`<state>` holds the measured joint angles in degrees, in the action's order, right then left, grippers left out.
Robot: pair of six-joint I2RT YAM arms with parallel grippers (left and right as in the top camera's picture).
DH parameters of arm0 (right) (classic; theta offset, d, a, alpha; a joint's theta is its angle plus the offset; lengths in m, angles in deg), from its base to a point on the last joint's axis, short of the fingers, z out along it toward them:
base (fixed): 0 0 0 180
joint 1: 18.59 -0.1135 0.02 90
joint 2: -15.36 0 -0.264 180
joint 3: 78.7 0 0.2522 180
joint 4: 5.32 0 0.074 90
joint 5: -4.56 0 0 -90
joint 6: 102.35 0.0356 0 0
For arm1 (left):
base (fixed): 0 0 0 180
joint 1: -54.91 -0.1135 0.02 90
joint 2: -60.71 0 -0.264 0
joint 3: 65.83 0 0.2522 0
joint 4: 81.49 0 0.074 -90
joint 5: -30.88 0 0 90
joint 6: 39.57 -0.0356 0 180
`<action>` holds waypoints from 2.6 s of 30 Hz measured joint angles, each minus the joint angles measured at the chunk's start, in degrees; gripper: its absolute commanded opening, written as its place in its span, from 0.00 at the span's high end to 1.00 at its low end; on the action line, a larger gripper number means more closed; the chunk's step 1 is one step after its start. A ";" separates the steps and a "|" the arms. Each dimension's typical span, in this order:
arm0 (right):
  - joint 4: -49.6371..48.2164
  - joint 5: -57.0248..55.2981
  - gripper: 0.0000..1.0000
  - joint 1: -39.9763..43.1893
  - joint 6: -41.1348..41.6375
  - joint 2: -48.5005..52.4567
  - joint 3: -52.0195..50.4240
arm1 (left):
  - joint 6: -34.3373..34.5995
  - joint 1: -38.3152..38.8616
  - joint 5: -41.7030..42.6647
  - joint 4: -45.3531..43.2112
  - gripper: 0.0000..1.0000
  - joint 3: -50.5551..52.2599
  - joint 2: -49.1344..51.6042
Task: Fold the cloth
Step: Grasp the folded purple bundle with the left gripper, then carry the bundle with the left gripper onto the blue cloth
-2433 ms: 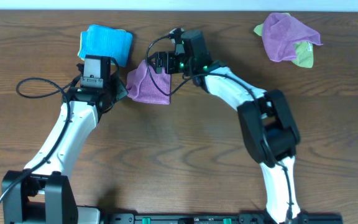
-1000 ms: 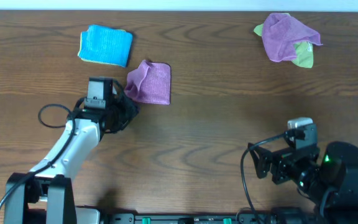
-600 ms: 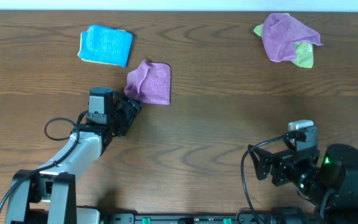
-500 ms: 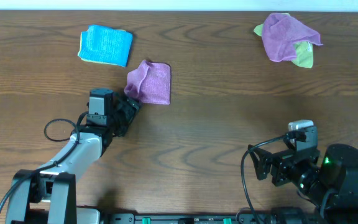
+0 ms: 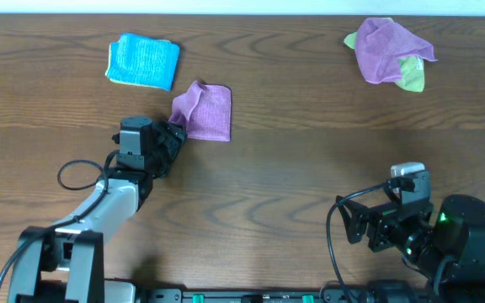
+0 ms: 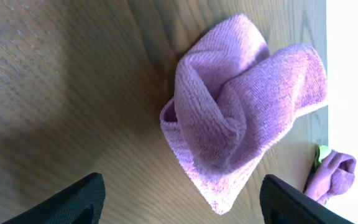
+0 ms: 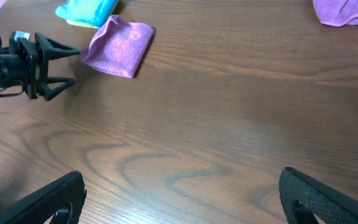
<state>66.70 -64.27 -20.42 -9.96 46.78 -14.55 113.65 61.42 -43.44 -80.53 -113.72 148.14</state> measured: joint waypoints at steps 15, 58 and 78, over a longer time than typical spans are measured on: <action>0.02 0.00 0.01 0.00 0.00 0.00 0.00 | 4.79 1.55 -0.68 -14.08 0.20 0.04 9.77; 0.00 -0.02 0.01 0.00 0.00 0.00 0.00 | -0.22 4.37 3.45 -10.16 0.94 -15.28 16.63; 0.02 -0.02 0.01 0.00 0.02 0.00 -0.04 | -12.15 -6.58 4.92 15.41 0.94 -49.07 19.08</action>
<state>66.72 -64.29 -20.42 -9.94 46.78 -14.59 101.50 54.84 -38.52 -65.12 -162.79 167.23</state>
